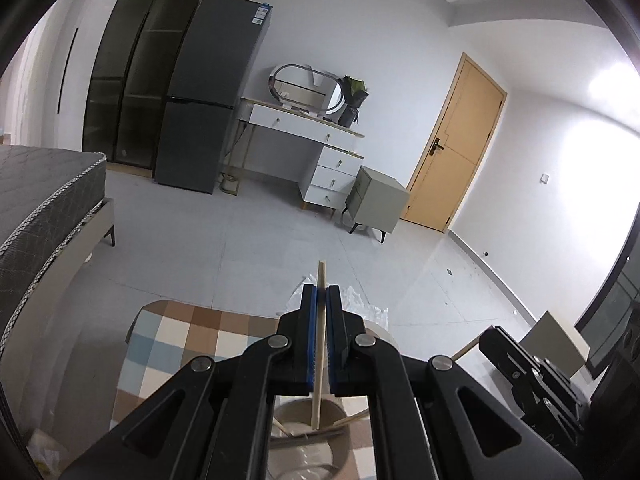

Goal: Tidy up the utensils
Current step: 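Lift both held chopsticks and carry them over the utensil holder opening, then open the left gripper and the right gripper to drop chopsticks into the holder, then pull both open grippers back from the utensil holder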

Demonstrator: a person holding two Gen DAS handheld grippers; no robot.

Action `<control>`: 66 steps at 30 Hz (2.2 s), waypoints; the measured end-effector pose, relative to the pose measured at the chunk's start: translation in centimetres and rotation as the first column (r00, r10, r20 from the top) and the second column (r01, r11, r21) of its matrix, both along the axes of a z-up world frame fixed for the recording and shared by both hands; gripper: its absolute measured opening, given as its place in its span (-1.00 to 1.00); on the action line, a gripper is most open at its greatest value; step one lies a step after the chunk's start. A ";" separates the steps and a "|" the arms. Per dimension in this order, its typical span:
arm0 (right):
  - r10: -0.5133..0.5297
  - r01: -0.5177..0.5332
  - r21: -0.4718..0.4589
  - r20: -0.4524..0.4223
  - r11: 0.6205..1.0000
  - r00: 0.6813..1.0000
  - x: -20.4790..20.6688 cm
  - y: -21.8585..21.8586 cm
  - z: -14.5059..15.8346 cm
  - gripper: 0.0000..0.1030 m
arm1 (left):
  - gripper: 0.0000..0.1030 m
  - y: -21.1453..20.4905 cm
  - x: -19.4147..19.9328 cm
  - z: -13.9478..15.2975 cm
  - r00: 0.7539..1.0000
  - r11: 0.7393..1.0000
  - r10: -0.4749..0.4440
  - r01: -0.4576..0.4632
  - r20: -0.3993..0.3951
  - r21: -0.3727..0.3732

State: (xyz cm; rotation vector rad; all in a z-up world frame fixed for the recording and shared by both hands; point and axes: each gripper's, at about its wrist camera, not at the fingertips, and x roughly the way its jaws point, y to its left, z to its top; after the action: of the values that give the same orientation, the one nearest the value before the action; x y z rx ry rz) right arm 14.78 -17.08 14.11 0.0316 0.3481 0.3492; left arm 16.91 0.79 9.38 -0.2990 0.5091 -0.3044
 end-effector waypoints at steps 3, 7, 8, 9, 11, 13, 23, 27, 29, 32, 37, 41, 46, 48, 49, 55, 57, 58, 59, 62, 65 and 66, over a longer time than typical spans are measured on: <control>0.015 -0.016 -0.007 -0.029 1.000 0.999 1.2 0.5 -1.6 -0.94 | -1.00 0.1 0.9 -1.5 1.000 1.000 -0.015 0.015 -0.021 0.002; 0.021 -0.021 -0.017 -0.050 1.000 0.999 1.8 0.5 -3.2 -0.94 | -1.00 0.1 1.6 -3.5 0.999 1.000 -0.020 0.020 -0.043 -0.003; 0.020 -0.021 -0.022 -0.056 1.000 0.998 1.9 0.6 -3.6 -0.94 | -1.00 0.0 1.6 -3.7 0.999 1.000 -0.026 0.026 -0.045 0.001; 0.021 -0.022 -0.021 -0.061 1.000 0.998 1.9 0.5 -3.9 -0.94 | -1.00 -0.2 1.6 -3.7 0.999 0.999 -0.030 0.031 -0.040 0.014; 0.022 -0.023 -0.019 -0.072 1.000 0.997 1.9 0.3 -4.4 -0.94 | -1.00 -0.5 1.6 -4.0 0.999 0.999 -0.030 0.032 -0.039 0.042; 0.022 -0.024 -0.018 -0.077 1.000 0.997 1.8 0.1 -4.8 -0.94 | -1.00 -0.4 1.5 -4.3 0.998 0.999 -0.033 0.035 -0.053 0.029; 0.030 -0.033 -0.030 -0.105 0.999 0.994 1.8 0.3 -5.1 -0.94 | -1.00 -0.3 1.5 -3.8 0.996 0.999 -0.036 0.038 -0.081 0.023; 0.035 -0.040 -0.036 -0.124 0.999 0.992 2.1 0.4 -5.0 -0.94 | -1.00 -0.8 1.8 -4.0 0.993 0.998 -0.044 0.048 -0.114 0.030; 0.038 -0.044 -0.042 -0.134 0.998 0.990 2.2 0.6 -4.9 -0.94 | -1.00 -0.9 1.9 -4.0 0.989 0.998 -0.050 0.056 -0.136 0.037; 0.038 -0.045 -0.038 -0.155 0.998 0.987 2.2 0.6 -5.1 -0.88 | -1.00 -1.1 2.1 -4.0 0.980 0.995 -0.083 0.092 -0.182 0.045; 0.054 -0.054 0.003 -0.202 0.999 0.978 1.6 0.1 -5.2 -0.79 | -1.00 -0.5 1.8 -4.1 0.957 0.994 -0.101 0.110 -0.271 0.017; 0.034 -0.033 0.007 -0.209 0.999 0.977 0.2 -0.4 -5.1 -0.67 | -0.79 -0.6 0.4 -3.6 0.949 0.993 -0.092 0.110 -0.300 0.042; -0.009 0.013 0.018 -0.190 1.000 0.982 -2.0 -1.0 -4.4 -0.11 | -0.10 0.0 -2.1 -2.1 0.962 0.994 -0.046 0.071 -0.268 0.084; -0.070 0.071 0.000 -0.164 0.997 0.984 -3.4 -1.3 -4.0 0.09 | -0.10 0.2 -3.0 -1.7 0.970 0.991 -0.006 0.039 -0.242 0.130; -0.084 0.085 -0.002 -0.158 0.996 0.984 -4.1 -1.4 -3.8 0.13 | -0.10 0.2 -3.7 -1.4 0.972 0.989 0.004 0.031 -0.233 0.147; -0.082 0.084 0.012 -0.139 0.996 0.987 -7.5 -1.8 -3.4 0.34 | -0.06 1.1 -5.9 -1.3 0.973 0.986 0.032 0.007 -0.230 0.169; -0.085 0.088 0.019 -0.129 0.996 0.988 -8.5 -2.0 -3.4 0.46 | 0.02 1.2 -7.0 -1.3 0.976 0.985 0.041 -0.003 -0.214 0.173; -0.088 0.091 0.023 -0.122 0.996 0.989 -8.9 -2.0 -3.4 0.51 | 0.04 1.3 -7.5 -1.3 0.979 0.984 0.042 -0.006 -0.201 0.176; -0.087 0.090 0.027 -0.107 0.996 0.990 -9.6 -2.0 -3.4 0.52 | 0.11 1.3 -7.8 -1.3 0.980 0.983 0.045 -0.009 -0.192 0.184; -0.095 0.097 0.027 -0.062 0.995 0.994 -11.3 -1.8 -3.6 0.69 | 0.22 1.4 -9.0 -1.3 0.984 0.978 0.061 -0.026 -0.165 0.209; -0.094 0.095 0.036 -0.034 0.995 0.995 -12.7 -1.5 -3.7 0.79 | 0.35 1.6 -10.0 -1.3 0.988 0.976 0.070 -0.039 -0.141 0.214; -0.095 0.096 0.040 -0.025 0.995 0.995 -13.1 -1.5 -3.8 0.90 | 0.39 1.7 -10.4 -1.4 0.989 0.975 0.073 -0.043 -0.129 0.217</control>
State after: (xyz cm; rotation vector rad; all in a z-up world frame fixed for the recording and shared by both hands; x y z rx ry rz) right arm 1.67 -18.57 10.27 0.0921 0.3614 0.2613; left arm 6.50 2.45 8.00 -0.1256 0.6608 -0.1707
